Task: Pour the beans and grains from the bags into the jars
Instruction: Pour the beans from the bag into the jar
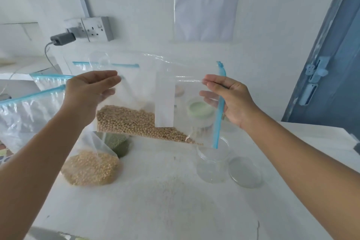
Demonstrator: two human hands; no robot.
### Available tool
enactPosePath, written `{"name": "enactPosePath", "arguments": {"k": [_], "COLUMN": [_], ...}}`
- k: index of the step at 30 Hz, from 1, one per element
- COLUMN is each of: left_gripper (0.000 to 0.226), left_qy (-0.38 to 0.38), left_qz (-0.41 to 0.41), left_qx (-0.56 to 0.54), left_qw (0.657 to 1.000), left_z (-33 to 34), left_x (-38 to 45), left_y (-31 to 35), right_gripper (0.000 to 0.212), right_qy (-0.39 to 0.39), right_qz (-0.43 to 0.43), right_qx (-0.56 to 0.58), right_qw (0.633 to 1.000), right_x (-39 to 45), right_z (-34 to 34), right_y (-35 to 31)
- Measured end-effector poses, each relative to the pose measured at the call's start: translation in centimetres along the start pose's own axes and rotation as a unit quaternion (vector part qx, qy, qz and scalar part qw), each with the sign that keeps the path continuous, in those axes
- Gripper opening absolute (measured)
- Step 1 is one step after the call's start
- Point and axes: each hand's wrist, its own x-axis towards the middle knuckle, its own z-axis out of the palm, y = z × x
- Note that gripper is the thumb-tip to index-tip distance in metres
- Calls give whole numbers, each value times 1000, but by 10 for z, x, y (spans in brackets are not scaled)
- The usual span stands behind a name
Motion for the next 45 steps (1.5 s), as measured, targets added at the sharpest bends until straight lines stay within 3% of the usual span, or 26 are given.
{"name": "enactPosePath", "arguments": {"k": [26,45], "left_gripper": [17,18], "left_qy": [-105,-116], "left_qz": [53,72], "left_qx": [11,6], "left_qw": [993,991], "left_z": [25,25], "left_x": [44,54], "left_y": [9,16], "right_gripper": [23,23], "right_qy": [80,86], "right_qz": [-12,-24], "right_qx": [4,6], "right_qw": [997,996], "right_x": [-16,-21], "right_z": [-11,-6], "right_y": [15,14]}}
